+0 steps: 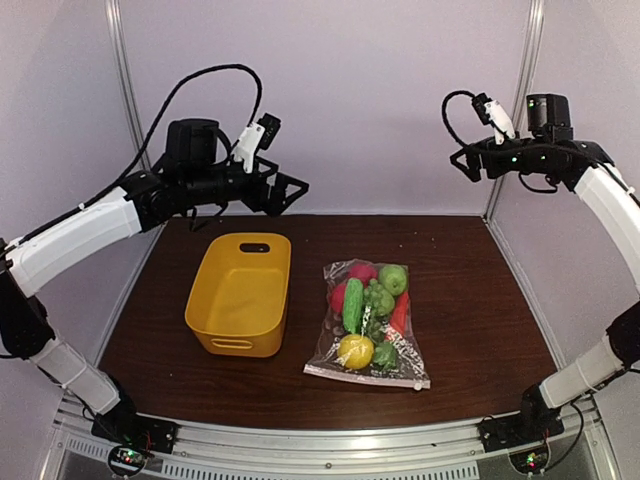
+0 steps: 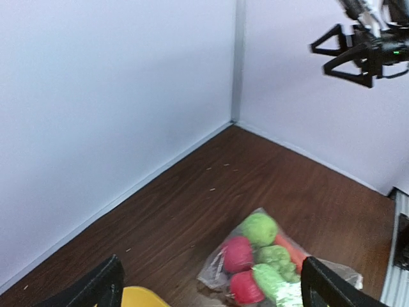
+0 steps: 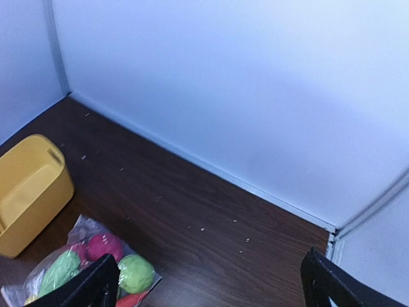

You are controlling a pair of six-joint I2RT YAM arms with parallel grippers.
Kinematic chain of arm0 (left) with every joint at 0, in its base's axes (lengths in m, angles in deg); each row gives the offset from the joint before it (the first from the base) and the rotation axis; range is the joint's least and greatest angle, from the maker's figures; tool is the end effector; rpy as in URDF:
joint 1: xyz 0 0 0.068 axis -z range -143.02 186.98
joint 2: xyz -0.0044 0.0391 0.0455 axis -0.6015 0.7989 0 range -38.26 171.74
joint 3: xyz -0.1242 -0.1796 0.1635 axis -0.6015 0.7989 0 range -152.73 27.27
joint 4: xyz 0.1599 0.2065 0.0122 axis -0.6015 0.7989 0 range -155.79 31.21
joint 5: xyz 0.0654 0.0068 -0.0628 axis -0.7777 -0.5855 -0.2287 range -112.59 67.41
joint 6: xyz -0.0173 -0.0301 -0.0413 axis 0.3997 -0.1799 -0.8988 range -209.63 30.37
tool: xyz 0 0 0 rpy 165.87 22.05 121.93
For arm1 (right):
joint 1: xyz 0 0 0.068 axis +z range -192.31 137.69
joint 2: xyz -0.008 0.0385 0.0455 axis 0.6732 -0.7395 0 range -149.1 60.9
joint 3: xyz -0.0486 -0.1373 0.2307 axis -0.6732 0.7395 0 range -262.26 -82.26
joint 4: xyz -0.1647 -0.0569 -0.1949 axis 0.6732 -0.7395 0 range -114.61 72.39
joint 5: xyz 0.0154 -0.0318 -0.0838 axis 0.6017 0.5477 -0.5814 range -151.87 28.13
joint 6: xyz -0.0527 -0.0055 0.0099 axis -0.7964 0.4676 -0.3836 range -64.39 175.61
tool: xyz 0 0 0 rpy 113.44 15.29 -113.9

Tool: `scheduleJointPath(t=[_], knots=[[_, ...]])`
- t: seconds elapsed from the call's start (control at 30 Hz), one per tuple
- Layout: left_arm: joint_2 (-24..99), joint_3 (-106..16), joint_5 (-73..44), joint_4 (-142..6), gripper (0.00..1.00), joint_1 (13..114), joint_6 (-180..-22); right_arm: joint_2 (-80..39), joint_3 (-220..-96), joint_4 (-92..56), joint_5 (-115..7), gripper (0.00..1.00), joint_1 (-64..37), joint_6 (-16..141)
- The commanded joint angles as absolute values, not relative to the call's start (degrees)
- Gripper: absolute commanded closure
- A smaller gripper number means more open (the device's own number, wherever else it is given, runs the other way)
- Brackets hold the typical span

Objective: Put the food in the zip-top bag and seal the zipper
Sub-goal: Reset both arms

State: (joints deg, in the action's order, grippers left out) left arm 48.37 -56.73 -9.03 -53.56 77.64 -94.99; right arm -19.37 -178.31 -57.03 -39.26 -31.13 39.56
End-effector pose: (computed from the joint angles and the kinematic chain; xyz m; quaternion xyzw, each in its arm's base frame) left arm 0.2654 -0.2390 0.3978 0.3072 0.7282 -0.3228 0.5207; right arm 0.2846 0.0702 0.4553 -0.2974 0.7724 0.1411 0.5432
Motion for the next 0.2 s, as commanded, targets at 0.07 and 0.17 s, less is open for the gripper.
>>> scheduleJointPath(t=[0.07,0.17], knots=[[39.7,-54.6,-41.2,-45.4,0.02,74.1,-94.8,-17.2,-178.5,-44.5,-64.3,0.0,-32.1,55.6],[36.7,-51.8,-42.2,-47.6,0.02,73.0,-93.7,-15.4,-175.3,-43.8,-63.7,0.0,-32.1,55.6]])
